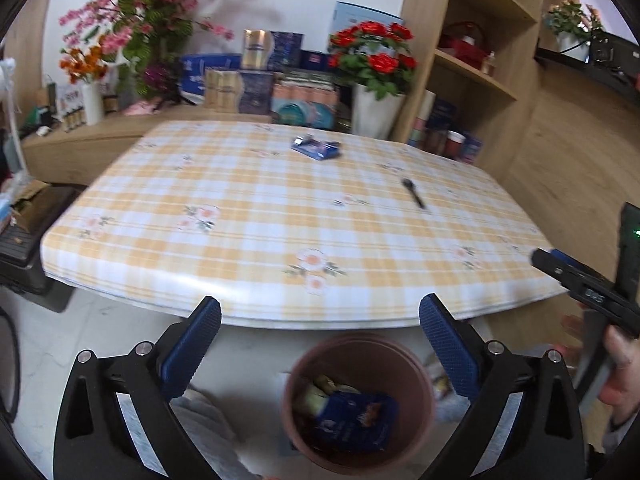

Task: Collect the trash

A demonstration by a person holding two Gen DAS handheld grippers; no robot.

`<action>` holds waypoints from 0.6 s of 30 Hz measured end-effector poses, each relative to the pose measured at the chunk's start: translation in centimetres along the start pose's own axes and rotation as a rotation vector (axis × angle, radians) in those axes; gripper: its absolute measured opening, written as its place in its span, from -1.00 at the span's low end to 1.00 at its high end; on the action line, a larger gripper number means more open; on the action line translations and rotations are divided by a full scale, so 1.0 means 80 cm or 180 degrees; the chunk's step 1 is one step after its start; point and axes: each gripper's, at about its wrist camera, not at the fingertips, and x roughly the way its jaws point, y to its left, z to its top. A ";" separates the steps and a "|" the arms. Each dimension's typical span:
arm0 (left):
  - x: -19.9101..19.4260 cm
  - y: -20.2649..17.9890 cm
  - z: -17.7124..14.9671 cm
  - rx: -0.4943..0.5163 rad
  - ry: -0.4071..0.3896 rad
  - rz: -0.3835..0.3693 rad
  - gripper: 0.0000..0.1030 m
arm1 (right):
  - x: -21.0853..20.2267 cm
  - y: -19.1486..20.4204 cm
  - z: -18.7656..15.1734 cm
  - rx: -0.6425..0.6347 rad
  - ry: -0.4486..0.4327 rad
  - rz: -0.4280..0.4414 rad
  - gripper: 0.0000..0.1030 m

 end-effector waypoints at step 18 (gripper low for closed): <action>0.030 0.016 0.099 0.0151 -0.0467 0.0199 0.89 | 0.035 0.008 0.064 -0.0389 0.0168 0.0016 0.89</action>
